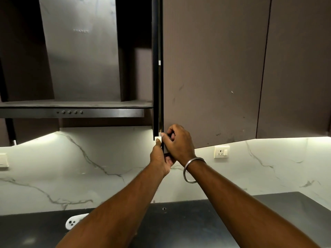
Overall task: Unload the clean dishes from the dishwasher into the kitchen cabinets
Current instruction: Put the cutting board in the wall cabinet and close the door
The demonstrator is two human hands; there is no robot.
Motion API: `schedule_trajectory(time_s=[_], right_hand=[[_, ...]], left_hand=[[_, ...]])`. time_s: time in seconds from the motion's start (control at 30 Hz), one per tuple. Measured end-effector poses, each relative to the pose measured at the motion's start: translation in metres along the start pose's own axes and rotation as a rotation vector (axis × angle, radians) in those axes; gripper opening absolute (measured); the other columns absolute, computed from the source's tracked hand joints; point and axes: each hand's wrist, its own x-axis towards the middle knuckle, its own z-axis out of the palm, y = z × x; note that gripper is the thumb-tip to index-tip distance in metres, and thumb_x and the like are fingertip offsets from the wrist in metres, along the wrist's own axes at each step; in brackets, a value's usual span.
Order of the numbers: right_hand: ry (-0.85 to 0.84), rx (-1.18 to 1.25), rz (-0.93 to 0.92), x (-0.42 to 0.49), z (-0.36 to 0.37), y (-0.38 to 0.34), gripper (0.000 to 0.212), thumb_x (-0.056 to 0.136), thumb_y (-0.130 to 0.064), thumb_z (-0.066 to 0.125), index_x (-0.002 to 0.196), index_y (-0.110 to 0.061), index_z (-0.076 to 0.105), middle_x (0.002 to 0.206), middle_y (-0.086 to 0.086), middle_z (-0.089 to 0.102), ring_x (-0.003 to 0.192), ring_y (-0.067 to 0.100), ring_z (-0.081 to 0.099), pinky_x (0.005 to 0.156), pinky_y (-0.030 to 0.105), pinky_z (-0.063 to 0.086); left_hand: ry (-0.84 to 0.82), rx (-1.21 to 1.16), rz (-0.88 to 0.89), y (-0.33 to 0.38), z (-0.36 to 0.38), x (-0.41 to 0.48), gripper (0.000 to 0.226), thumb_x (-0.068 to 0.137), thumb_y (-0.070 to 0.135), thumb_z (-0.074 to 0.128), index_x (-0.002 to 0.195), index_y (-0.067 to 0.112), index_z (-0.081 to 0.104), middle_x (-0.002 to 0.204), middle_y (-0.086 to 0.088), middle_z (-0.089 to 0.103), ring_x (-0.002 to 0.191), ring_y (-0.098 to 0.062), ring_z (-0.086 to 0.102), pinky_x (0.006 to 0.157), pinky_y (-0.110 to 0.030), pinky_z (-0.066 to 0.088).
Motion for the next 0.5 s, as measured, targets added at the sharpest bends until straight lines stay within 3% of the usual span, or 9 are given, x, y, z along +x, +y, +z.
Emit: schedule_trajectory(time_s=[0.2,0.5], right_hand=[[-0.057,0.046,-0.043,0.008,0.019,0.019,0.002,0.094,-0.02,0.059,0.095,-0.021,0.059,0.092,-0.007,0.058,0.081,0.008,0.056,0.073,0.031,0.057],[-0.198,0.019,-0.073,0.017,0.04,0.044,0.028,0.099,-0.013,0.052,0.125,-0.016,0.062,0.119,0.001,0.06,0.107,0.016,0.059,0.094,0.031,0.055]], left_hand=[[0.08,0.013,0.094,0.0,-0.004,0.018,0.051,0.101,0.056,0.049,0.12,0.014,0.07,0.105,-0.012,0.078,0.101,-0.032,0.075,0.095,-0.052,0.058],[0.255,0.068,0.195,-0.004,-0.003,0.046,0.025,0.101,0.035,0.062,0.103,0.011,0.071,0.1,-0.011,0.078,0.098,-0.028,0.075,0.091,-0.042,0.062]])
